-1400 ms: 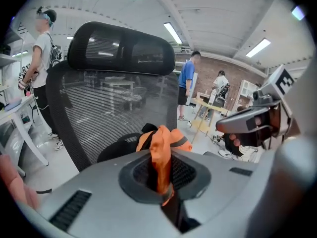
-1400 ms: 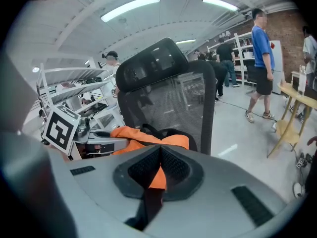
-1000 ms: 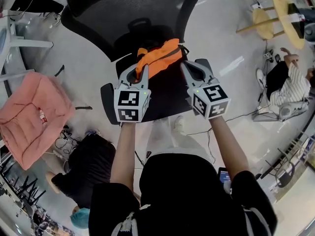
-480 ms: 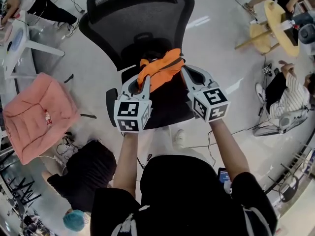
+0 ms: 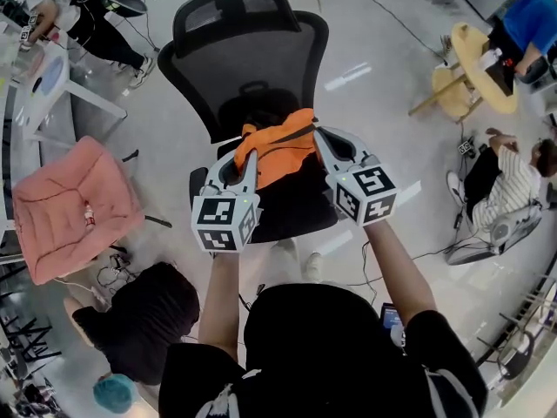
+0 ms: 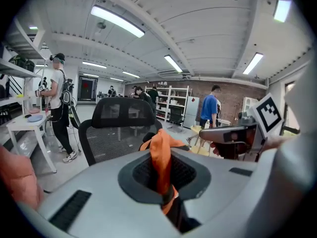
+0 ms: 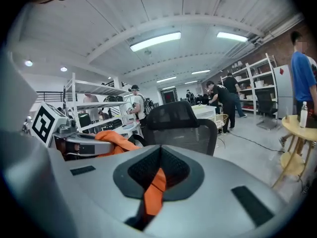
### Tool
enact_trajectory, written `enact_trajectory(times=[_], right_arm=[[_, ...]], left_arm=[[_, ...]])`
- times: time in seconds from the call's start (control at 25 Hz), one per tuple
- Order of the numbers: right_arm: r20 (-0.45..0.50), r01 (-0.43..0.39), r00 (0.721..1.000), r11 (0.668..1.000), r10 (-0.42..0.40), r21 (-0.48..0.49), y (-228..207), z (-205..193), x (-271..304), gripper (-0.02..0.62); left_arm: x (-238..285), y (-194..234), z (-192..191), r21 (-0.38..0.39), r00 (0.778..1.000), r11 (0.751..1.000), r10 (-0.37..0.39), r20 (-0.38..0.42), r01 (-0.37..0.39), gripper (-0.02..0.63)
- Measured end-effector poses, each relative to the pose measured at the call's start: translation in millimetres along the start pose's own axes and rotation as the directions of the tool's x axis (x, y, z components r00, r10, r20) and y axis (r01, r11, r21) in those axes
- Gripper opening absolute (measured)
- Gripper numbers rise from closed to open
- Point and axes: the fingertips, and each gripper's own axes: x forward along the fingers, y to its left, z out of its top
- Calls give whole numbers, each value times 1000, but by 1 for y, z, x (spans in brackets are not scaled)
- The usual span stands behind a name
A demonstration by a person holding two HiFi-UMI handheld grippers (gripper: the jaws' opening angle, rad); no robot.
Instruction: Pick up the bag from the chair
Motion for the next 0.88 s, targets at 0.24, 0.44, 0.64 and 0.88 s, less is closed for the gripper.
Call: enact_trajectory(times=[0.24, 0.44, 0.64, 0.88], right_arm=[[59, -19, 998, 999, 21, -34, 13, 24, -42, 2], [118, -22, 993, 998, 29, -59, 20, 46, -78, 2], [164, -38, 985, 995, 53, -94, 39, 64, -106, 2], [206, -55, 975, 991, 78, -119, 57, 73, -146, 2]], left_arm=[[-37, -30, 25, 17, 998, 1000, 18, 63, -20, 23], [-69, -58, 46, 41, 992, 999, 29, 127, -35, 23], [-104, -76, 64, 56, 981, 997, 42, 187, -54, 23], [-142, -104, 75, 72, 969, 995, 54, 239, -73, 25]])
